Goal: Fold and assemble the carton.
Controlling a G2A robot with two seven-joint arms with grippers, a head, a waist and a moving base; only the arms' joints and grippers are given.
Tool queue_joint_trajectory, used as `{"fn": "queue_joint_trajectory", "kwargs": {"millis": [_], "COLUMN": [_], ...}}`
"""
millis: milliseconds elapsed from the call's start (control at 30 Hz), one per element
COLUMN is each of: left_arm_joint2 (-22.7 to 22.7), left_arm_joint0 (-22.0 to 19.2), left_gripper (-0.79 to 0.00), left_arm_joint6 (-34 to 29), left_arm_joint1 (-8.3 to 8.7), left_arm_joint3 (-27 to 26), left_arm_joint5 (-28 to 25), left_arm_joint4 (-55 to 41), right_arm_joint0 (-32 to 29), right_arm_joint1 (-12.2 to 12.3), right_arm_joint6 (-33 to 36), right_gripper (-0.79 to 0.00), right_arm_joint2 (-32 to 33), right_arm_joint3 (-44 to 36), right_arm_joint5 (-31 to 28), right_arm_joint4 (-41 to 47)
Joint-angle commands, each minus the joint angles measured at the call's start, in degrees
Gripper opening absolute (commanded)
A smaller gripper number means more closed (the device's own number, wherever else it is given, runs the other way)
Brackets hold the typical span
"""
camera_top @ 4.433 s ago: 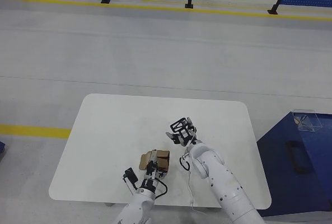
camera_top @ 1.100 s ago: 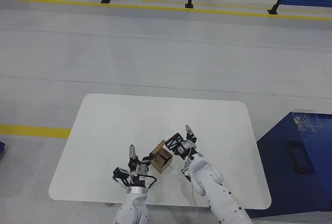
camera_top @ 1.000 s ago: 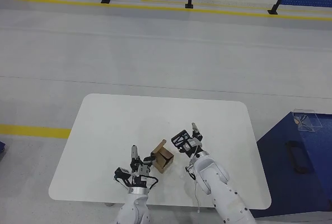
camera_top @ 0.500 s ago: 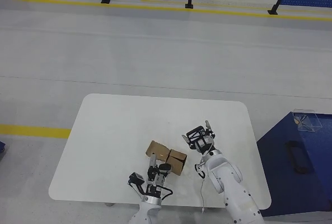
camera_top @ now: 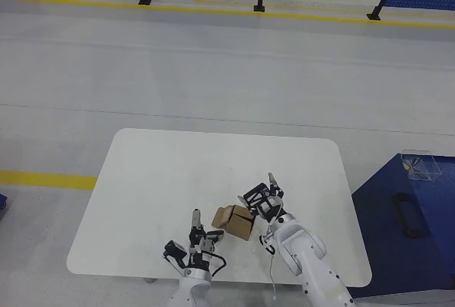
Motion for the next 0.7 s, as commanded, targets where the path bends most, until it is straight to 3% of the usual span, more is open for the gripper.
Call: {"fn": "queue_joint_trajectory", "kwargs": {"millis": [0,200,667], "left_arm_joint2": [0.49,1.17,2.05], "left_arm_joint0": [-1.37,-5.37,-9.82], "left_gripper": [0.000,0.000,0.000], "left_arm_joint6": [0.81,2.00,5.31], "left_arm_joint1": [-0.45,-1.52,-2.83], "left_arm_joint3": [1.84,7.33,13.31], "left_arm_joint5": [1.61,2.17,-2.24], "left_arm_joint4": [-4.24,-11.12,-9.70], "right_arm_joint0": [-0.28,-0.04,1.63], "right_arm_joint1": [0.01,-0.10,-0.32], "right_arm_joint6": [0.04,0.53,1.55], "right_gripper": [0.000,0.000,0.000], "right_arm_joint2": [-0.68,-2.45,-3.66], "right_arm_joint3": [0.34,2.57,6.01], "right_arm_joint5": [1.13,3.75,4.00], "right_arm_joint4": [-2.09,-6.35,-7.95]}}
